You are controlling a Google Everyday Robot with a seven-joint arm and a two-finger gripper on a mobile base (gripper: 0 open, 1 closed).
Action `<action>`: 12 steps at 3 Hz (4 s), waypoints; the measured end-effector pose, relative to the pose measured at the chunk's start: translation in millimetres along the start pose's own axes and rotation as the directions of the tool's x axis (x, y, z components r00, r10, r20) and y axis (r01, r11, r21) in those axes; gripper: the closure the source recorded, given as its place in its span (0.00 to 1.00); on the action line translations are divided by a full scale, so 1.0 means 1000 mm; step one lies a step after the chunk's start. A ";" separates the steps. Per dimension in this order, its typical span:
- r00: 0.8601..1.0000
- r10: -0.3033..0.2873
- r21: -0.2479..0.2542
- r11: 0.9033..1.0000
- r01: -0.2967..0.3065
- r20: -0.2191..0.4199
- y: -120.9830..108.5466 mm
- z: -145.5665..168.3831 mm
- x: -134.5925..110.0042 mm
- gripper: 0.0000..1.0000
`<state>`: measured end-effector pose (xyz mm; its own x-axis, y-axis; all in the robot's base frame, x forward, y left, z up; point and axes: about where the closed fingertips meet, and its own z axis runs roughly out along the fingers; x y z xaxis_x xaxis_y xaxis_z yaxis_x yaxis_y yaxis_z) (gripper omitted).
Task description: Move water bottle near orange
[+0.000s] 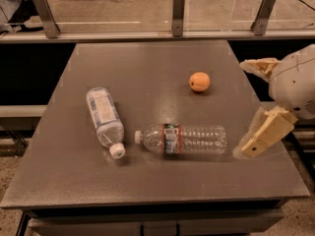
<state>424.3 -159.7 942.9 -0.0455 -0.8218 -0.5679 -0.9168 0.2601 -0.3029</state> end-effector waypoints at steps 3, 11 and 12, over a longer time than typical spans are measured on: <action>0.981 -0.041 -0.206 0.975 0.081 0.189 0.038 0.067 -0.054 0.00; 0.988 0.014 -0.255 0.967 0.026 0.154 0.045 0.087 -0.003 0.88; 0.969 -0.059 -0.156 0.983 0.099 0.241 0.023 0.044 -0.031 1.00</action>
Offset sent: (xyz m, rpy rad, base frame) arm -0.0076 0.1012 -0.0339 0.3072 0.1592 0.3214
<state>422.2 -106.1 920.3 0.1056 -0.6895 -0.7165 -0.9673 0.0958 -0.2347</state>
